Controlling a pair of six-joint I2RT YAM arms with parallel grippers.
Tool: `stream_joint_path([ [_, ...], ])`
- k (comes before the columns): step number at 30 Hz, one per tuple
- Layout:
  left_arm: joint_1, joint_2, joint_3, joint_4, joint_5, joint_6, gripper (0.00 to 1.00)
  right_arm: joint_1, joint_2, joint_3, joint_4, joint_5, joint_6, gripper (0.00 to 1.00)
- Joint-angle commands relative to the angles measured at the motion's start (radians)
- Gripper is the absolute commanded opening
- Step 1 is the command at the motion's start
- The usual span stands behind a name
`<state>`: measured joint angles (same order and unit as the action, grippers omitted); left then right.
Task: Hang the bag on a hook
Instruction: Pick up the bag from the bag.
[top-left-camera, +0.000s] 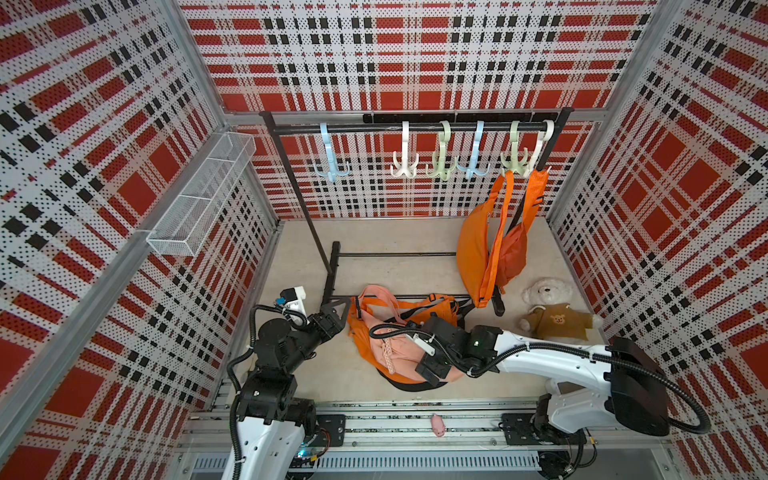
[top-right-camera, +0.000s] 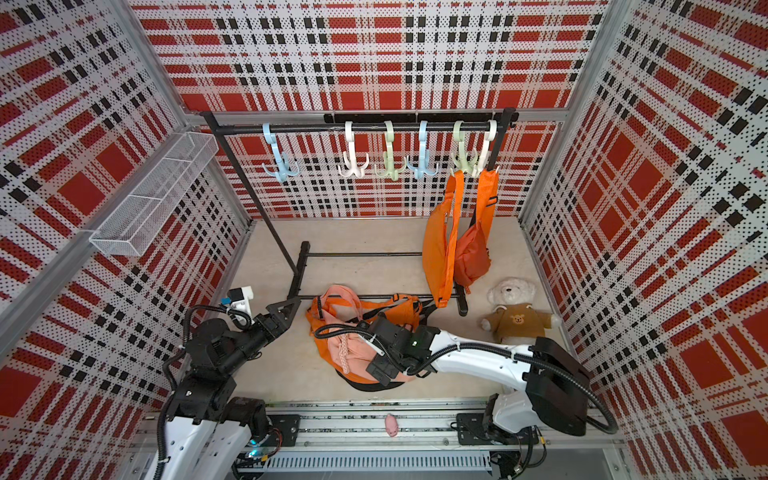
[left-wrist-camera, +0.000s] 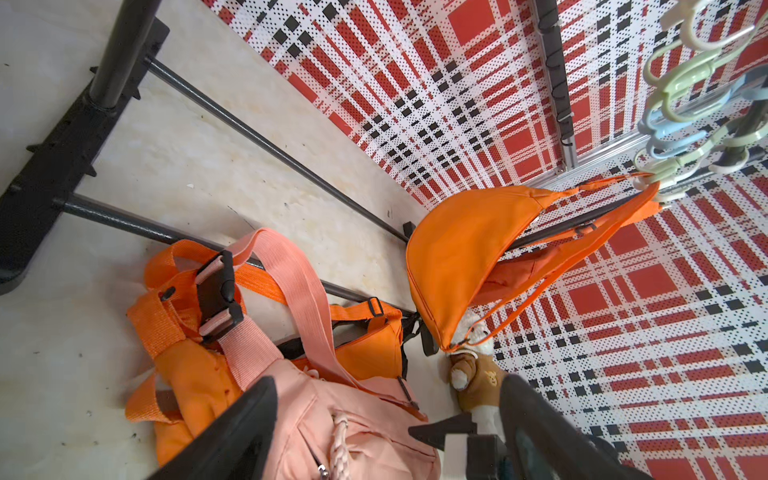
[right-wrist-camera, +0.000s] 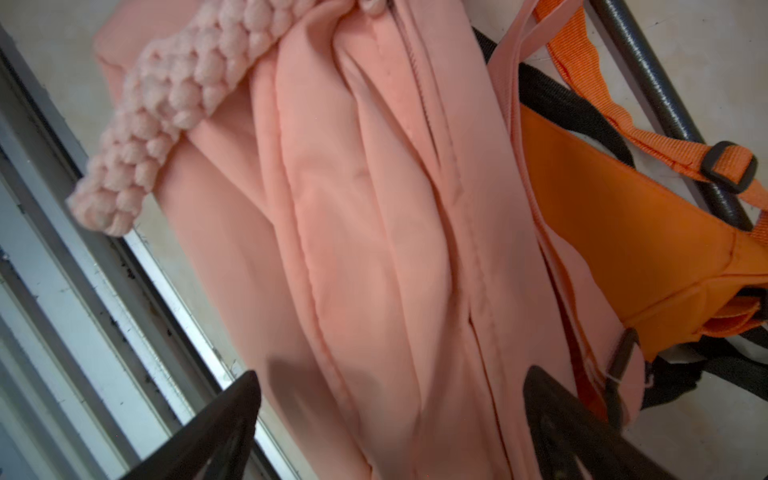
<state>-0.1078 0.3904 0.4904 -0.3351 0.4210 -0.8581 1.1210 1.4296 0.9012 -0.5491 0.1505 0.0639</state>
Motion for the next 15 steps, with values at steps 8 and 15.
stream_joint_path([
  [8, 0.004, -0.004, 0.091, -0.034, 0.034, 0.03, 0.86, 0.028, 0.071, 0.017, 0.053, 0.039, 0.038, 0.23],
  [15, -0.044, 0.015, 0.159, -0.035, 0.029, 0.045, 0.85, 0.027, -0.152, -0.013, 0.095, 0.065, 0.059, 0.0],
])
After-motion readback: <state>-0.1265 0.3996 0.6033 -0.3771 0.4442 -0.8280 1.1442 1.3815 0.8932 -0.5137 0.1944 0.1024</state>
